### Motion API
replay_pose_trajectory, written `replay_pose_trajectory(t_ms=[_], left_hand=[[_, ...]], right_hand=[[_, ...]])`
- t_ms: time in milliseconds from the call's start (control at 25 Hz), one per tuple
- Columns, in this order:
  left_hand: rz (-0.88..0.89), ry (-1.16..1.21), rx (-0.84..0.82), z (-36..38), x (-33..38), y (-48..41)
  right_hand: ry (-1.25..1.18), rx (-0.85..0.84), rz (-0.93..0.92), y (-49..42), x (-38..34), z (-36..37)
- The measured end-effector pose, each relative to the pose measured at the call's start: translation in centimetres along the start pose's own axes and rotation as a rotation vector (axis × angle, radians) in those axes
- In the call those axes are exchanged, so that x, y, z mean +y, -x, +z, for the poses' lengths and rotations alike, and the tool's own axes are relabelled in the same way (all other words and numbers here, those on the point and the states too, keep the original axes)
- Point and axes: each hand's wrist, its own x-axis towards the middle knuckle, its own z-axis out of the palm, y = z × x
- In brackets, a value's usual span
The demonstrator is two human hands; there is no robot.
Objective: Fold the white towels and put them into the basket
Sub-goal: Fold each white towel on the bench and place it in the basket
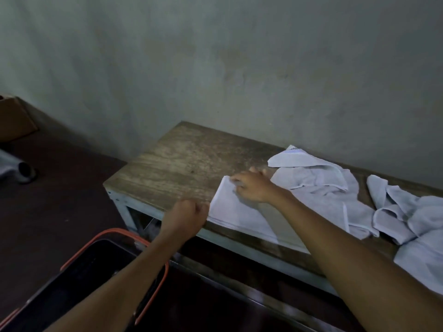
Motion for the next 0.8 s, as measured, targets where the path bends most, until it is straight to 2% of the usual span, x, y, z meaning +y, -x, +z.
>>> replay_pose_trajectory(t_ms=[160,240,440,560,680,800], left_hand=[[-0.081,-0.051,-0.092,1.5,1.7,-0.8],[-0.085,-0.082,-0.139,2.0,1.9,-1.7],[-0.122,0.139,-0.289,1.7,1.4,-2.5],[-0.075,0.255,-0.151,0.5,3.3,-1.0],[0.095,0.428,0.050,-0.4,6.8,1.2],[0.274,0.578,0.095,0.5,10.5,3.2]], right_hand=[[0.105,-0.172,0.095,-5.3,-1.3,0.3],[0.099,-0.167,0.103,-5.9,-1.8,-0.2],[-0.060,-0.068,0.032,-3.9,-2.4,-3.3],[-0.337,-0.080,0.003,-1.9,-0.9,-6.3],[-0.476,-0.039,-0.003,1.8,1.8,-9.9],[-0.572,0.020,0.076,6.9,5.1,-11.4]])
